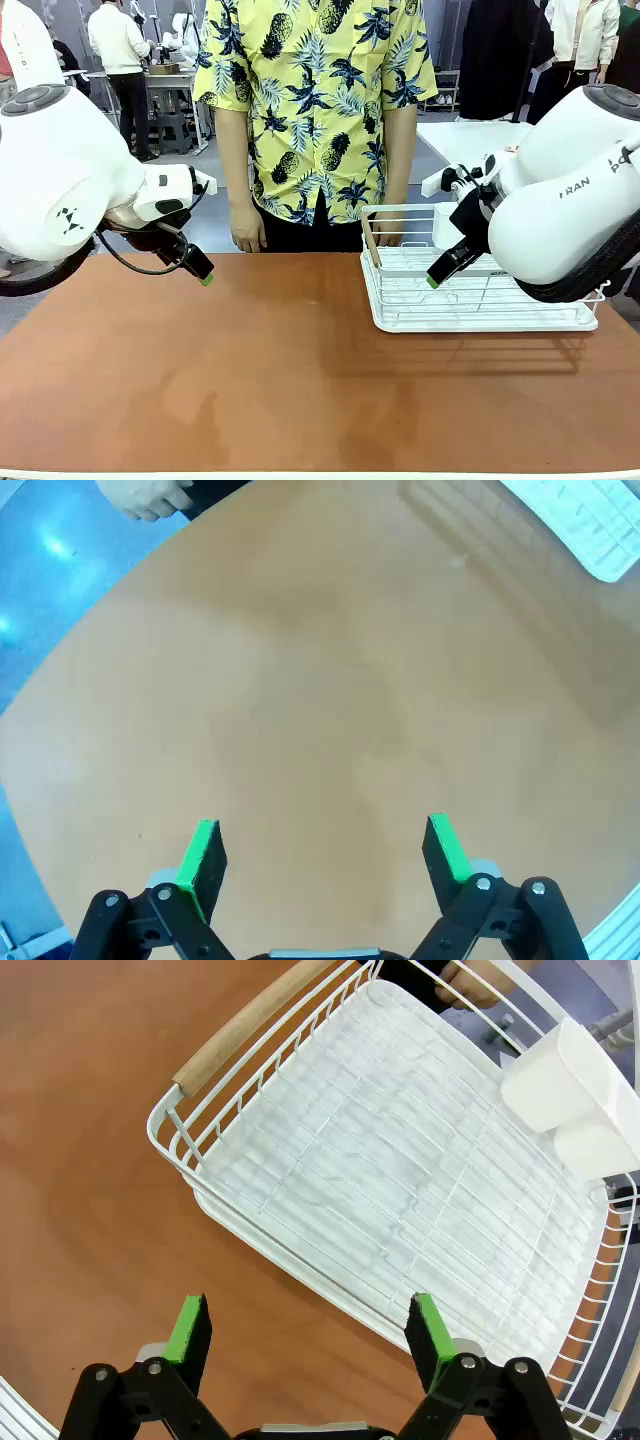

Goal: Clean the table.
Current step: Pick up the Lint Roller when the human hands it over.

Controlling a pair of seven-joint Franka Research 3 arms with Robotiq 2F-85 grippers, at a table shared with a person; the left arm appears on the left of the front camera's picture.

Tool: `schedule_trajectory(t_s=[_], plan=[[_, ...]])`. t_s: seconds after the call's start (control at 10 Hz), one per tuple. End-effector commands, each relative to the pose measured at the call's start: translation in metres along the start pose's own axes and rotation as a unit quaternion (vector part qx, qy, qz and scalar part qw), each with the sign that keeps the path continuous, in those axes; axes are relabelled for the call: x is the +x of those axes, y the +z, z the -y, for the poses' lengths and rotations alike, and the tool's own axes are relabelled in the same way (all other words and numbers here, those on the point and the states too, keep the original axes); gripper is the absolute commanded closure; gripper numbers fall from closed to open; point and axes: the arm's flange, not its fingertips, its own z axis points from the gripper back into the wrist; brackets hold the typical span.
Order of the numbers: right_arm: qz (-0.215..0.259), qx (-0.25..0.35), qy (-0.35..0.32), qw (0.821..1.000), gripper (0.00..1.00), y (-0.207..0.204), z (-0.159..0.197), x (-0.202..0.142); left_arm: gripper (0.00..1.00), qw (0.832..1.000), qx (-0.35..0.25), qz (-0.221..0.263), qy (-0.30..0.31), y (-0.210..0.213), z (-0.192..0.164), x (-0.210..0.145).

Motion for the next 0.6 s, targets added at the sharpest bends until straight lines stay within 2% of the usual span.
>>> schedule_trajectory(t_s=[0.0,0.5], plan=[[0.0,0.0,0.0,1.0,0.0,0.0,0.0,0.0,0.0,1.0,0.0,0.0,0.0,0.0,0.0001,0.0],[0.0,0.0,0.0,1.0,0.0,0.0,0.0,0.0,0.0,1.0,0.0,0.0,0.0,0.0,0.0001,0.0]])
